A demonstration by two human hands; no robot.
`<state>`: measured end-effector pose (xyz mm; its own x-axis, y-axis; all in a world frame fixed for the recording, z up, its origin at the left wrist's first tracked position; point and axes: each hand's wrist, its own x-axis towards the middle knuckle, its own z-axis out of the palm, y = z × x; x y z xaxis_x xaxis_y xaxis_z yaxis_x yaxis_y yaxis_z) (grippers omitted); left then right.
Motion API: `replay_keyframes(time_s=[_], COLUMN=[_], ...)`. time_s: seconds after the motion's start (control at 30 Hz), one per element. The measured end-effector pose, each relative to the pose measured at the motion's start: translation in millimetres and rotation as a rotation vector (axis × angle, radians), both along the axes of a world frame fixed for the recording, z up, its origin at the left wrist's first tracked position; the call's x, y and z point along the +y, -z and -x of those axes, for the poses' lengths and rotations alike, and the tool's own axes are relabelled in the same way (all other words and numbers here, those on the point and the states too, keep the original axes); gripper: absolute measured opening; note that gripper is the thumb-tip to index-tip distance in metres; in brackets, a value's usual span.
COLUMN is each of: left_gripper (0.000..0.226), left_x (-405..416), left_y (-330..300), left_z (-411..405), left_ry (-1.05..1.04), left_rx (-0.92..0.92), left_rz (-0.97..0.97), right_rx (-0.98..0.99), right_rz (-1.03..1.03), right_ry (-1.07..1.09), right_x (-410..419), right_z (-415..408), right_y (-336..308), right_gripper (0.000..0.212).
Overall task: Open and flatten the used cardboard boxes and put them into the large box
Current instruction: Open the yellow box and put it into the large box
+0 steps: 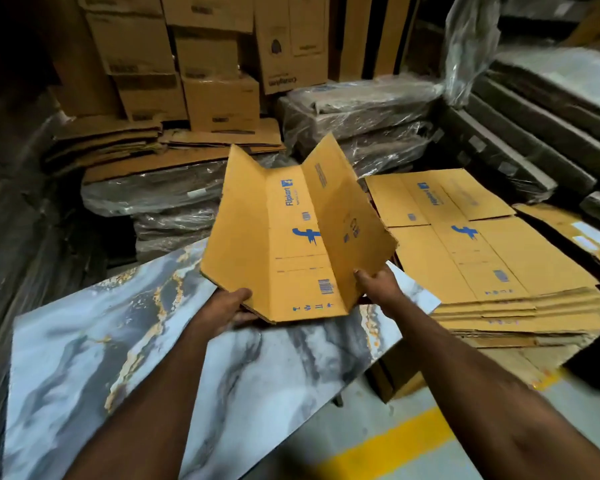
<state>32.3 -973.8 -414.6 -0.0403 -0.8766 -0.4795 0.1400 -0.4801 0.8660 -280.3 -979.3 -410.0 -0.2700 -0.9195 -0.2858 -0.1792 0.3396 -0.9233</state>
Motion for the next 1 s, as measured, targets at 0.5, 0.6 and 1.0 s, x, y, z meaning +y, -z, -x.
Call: replay_keyframes(time_s=[0.5,0.6,1.0], left_gripper=[0.027,0.027,0.01], left_x=[-85.2,-113.8,-177.7], left_y=[-65.5,-65.4,-16.2], left_z=[223.5,297.0,490.5], left_ry=[0.018,0.001,-0.224], left_rx=[-0.142,-0.151,0.025], left_rz=[0.432,0.419,0.137], right_rx=[0.673,0.694,0.471], right_rz=[0.422,0.4,0.084], right_ry=[-0.057,0.004,0.183], right_x=[-76.0,-94.5,-135.4], right_z=[185.2,255.2,487.5], right_y=[-72.4,-82.3,-30.5], right_gripper=[0.017,0.032,0.044])
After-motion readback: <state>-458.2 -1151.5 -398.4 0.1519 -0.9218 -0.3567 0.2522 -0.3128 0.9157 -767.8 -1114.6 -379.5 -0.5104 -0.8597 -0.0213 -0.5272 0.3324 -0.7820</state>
